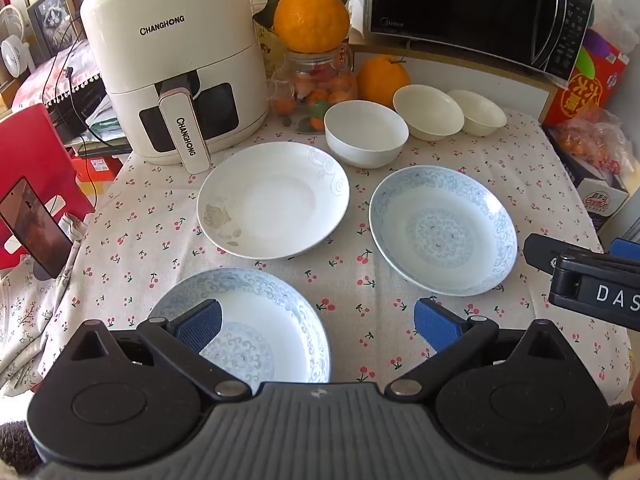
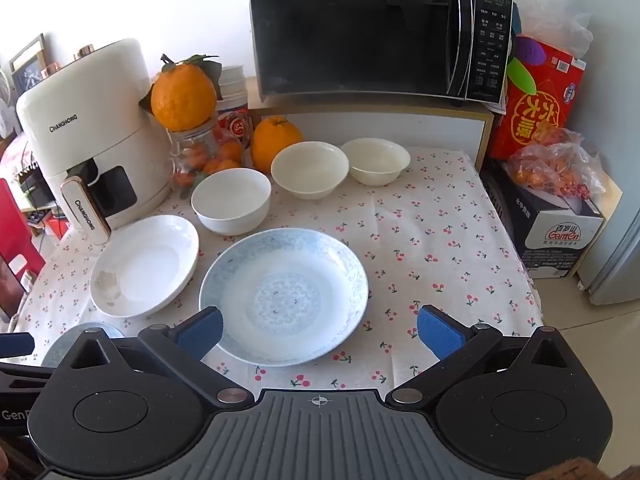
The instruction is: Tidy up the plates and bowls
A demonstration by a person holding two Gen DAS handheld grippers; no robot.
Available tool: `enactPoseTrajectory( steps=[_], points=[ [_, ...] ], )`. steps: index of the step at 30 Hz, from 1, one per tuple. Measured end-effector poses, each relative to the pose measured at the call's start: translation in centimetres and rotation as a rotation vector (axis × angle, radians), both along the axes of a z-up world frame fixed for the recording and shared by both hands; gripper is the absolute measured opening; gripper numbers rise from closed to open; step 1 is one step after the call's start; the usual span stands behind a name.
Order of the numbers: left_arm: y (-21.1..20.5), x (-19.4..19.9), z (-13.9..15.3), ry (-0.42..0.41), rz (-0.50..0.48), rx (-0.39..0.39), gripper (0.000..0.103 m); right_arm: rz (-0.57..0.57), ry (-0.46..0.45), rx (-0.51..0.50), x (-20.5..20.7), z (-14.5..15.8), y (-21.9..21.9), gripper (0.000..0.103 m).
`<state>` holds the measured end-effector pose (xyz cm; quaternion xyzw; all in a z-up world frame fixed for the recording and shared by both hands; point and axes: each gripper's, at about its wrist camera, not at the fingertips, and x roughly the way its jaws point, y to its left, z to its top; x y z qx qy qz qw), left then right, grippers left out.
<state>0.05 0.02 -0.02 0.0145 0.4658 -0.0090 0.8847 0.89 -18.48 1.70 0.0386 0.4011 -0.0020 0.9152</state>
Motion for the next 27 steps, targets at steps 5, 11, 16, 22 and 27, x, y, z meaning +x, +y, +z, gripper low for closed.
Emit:
enactPoseTrajectory(
  steps=[5,11,16,22,27],
  points=[
    [0.33,0.59,0.29,0.029,0.002,-0.007,0.103,0.006,0.000,0.009,0.04,0.09,0.06,0.103],
    [-0.04,-0.01,-0.08,-0.001,0.001,0.007,0.103,0.008,0.000,-0.010,0.00,-0.06,0.22,0.103],
    [-0.01,0.01,-0.08,-0.001,-0.001,0.008,0.103,-0.001,0.008,-0.007,0.23,-0.24,0.22,0.103],
    [0.04,0.03,-0.05,0.000,-0.002,0.011,0.103,0.000,0.008,-0.011,0.19,-0.25,0.26,0.103],
    [0.04,0.08,-0.06,-0.003,0.000,0.012,0.103,-0.006,0.009,-0.011,0.27,-0.17,0.21,0.103]
  ],
)
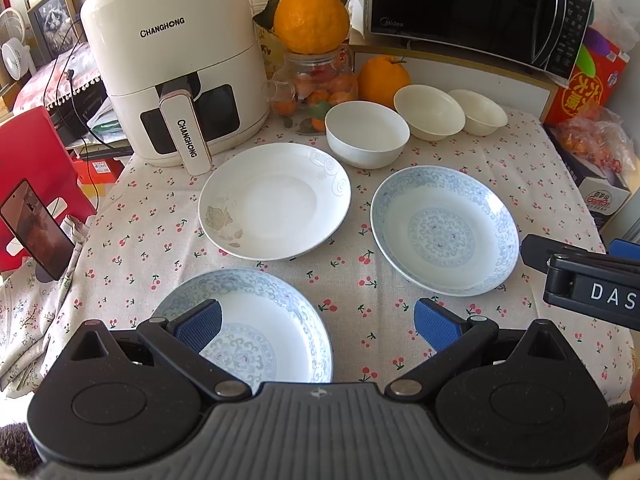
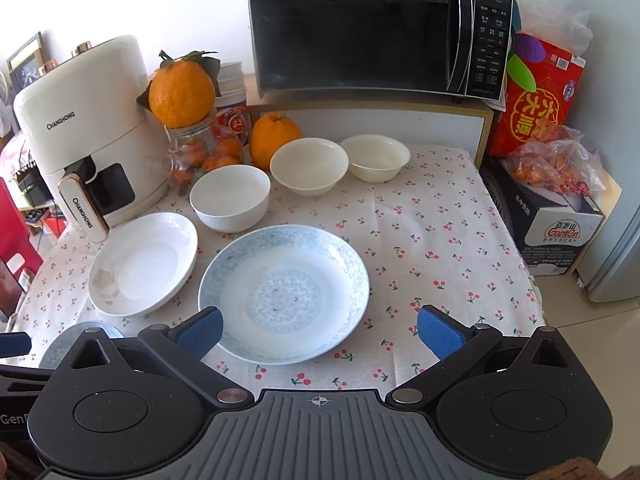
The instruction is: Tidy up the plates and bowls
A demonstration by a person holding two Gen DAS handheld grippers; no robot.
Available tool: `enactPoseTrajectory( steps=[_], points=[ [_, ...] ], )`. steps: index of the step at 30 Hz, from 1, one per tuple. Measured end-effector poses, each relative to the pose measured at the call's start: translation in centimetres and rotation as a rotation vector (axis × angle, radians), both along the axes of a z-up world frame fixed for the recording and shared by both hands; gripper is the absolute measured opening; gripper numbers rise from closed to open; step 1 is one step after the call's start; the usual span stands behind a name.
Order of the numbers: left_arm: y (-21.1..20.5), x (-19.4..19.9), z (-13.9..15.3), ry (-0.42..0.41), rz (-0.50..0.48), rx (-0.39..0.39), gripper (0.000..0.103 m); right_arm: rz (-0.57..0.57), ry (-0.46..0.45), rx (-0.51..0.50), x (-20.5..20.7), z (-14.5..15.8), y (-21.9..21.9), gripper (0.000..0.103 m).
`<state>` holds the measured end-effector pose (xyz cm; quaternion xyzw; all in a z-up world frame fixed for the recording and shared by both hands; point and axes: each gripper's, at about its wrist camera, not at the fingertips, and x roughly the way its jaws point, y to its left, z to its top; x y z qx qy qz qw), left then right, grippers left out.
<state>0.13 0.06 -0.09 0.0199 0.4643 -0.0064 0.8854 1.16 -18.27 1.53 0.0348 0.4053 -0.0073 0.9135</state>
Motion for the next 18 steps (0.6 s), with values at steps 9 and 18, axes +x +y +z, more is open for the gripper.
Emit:
enactPoseTrajectory(
  steps=[9,18],
  points=[
    [0.01,-0.02,0.03,-0.002,-0.001,0.002,0.103,-0.003,-0.001,0.000,-0.07,-0.03,-0.10,0.103],
    [0.00,0.02,0.04,-0.004,-0.002,0.001,0.103,0.000,0.001,0.000,-0.05,-0.08,-0.04,0.103]
  ],
)
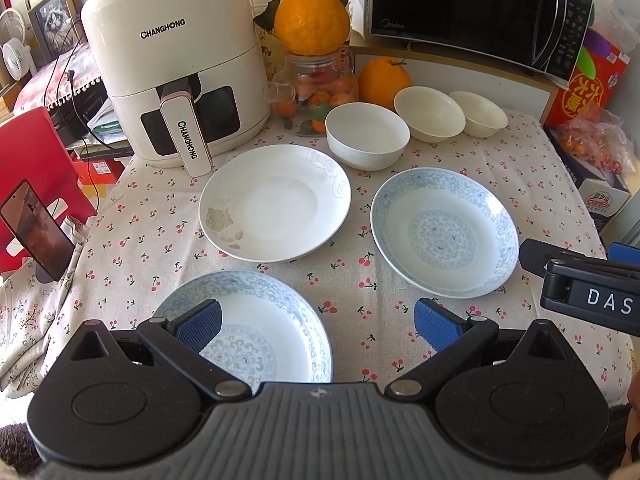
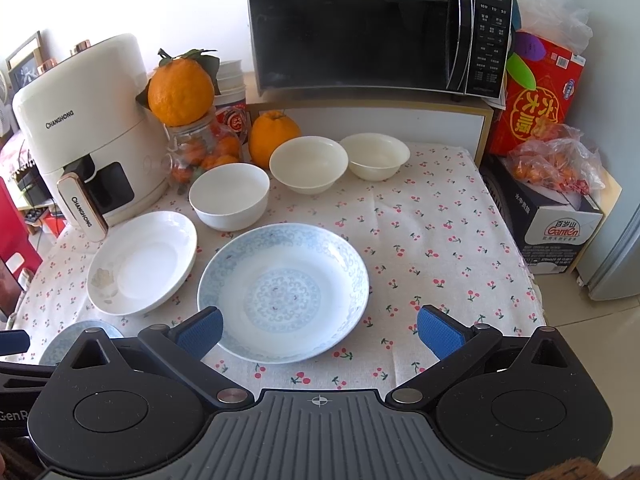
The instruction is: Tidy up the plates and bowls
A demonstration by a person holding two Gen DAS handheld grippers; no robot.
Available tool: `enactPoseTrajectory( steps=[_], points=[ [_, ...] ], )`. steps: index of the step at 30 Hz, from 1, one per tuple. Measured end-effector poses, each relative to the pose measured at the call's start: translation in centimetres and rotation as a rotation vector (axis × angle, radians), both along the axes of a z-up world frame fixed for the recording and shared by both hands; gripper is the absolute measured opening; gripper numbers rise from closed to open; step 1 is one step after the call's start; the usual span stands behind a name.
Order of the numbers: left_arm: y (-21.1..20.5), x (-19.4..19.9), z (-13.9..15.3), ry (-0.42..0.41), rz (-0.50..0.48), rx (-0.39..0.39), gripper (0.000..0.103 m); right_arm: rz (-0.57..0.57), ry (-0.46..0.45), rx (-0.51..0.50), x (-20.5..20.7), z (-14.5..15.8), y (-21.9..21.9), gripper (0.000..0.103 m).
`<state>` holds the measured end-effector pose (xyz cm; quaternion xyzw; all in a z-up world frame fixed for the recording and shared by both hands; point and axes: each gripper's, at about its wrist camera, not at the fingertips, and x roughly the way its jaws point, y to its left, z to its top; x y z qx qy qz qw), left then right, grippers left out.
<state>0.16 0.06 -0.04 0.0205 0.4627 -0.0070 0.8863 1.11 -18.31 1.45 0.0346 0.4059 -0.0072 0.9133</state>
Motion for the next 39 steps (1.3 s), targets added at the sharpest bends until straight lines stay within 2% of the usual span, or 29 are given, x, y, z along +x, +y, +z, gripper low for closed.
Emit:
enactPoseTrajectory(
  steps=[39],
  points=[
    [-1.2,0.6,-0.6,0.015,-0.006,0.003,0.103,-0.020,0.019,-0.011,0.8,-0.4,-0.4,0.103]
  ],
)
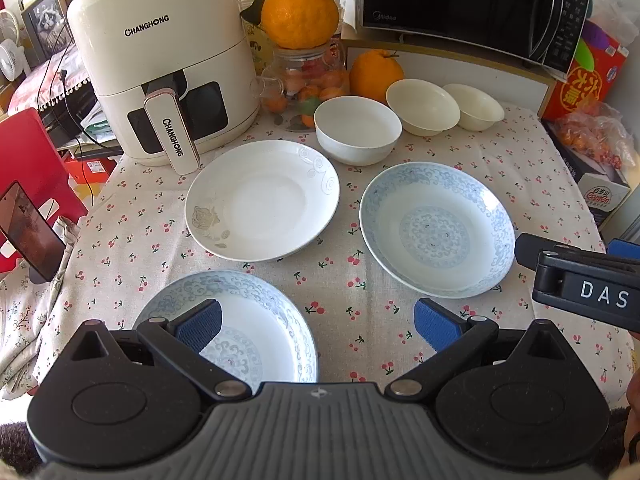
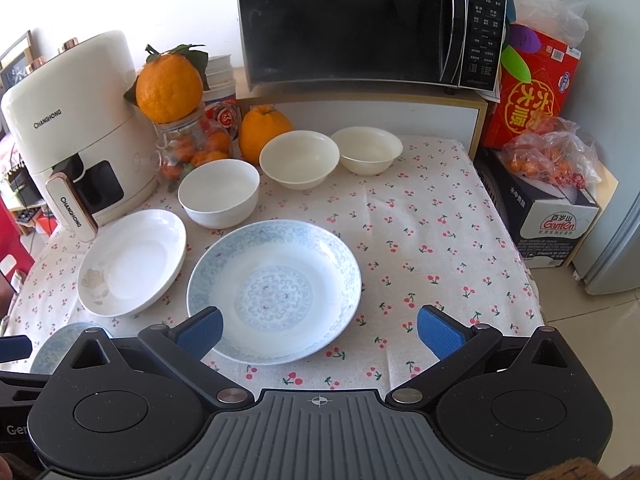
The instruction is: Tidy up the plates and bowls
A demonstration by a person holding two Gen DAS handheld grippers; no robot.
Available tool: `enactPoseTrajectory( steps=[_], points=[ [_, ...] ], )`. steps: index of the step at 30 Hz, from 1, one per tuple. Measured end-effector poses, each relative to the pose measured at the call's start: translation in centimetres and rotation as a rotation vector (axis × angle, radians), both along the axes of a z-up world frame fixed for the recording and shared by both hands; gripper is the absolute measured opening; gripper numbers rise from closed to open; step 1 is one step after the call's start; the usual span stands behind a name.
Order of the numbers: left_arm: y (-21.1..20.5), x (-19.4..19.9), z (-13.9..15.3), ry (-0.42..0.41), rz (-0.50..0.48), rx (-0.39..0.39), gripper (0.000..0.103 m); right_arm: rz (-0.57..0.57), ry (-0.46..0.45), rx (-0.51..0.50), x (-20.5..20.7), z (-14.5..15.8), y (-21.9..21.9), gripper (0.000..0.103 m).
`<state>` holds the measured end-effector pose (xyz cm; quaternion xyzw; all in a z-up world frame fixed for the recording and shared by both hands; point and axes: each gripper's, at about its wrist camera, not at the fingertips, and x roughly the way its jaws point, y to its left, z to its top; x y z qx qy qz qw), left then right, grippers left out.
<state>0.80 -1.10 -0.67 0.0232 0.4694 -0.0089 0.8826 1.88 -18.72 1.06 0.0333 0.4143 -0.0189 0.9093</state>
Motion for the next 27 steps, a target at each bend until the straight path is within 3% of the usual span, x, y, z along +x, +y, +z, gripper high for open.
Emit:
enactPoseTrajectory(
  steps=[11,15,17,19,22,25,27],
  points=[
    [-0.8,1.2,0.5,-0.044,0.027,0.007,0.103,-0.049,-0.065,-0.071,1.6,1.8,-1.2,0.103],
    [-1.4,2.1,0.8,-0.068,-0.012,0.001,0.103,-0.004,-0.078,-0.070,2.8,2.4,-1.6,0.103],
    [-1.5,2.7,0.7,-0.083,-0.059,-0.010,0.103,0.071,-0.081,-0.051,3.4,1.9,-1.8,0.103],
    [-1.3,3.6,0.2,-0.094,-0.091,-0.048,0.102,0.132,-0.048,-0.035,4.2,0.9,-2.2,0.103],
    [-0.9,4.9,-1.6,-0.122,-0.159,-0.107,0.102,0.118,0.002,0.051,5.3,-1.0,-3.8,0.103],
    [-0.3,6.0,-3.5,-0.070,-0.194,-0.155,0.100,0.128,0.008,0.141,6.4,-3.4,-5.4,0.103],
    [0.5,6.8,-4.4,-0.032,-0.197,-0.249,0.095,0.118,0.051,0.117,7.7,-4.4,-5.9,0.103]
  ],
)
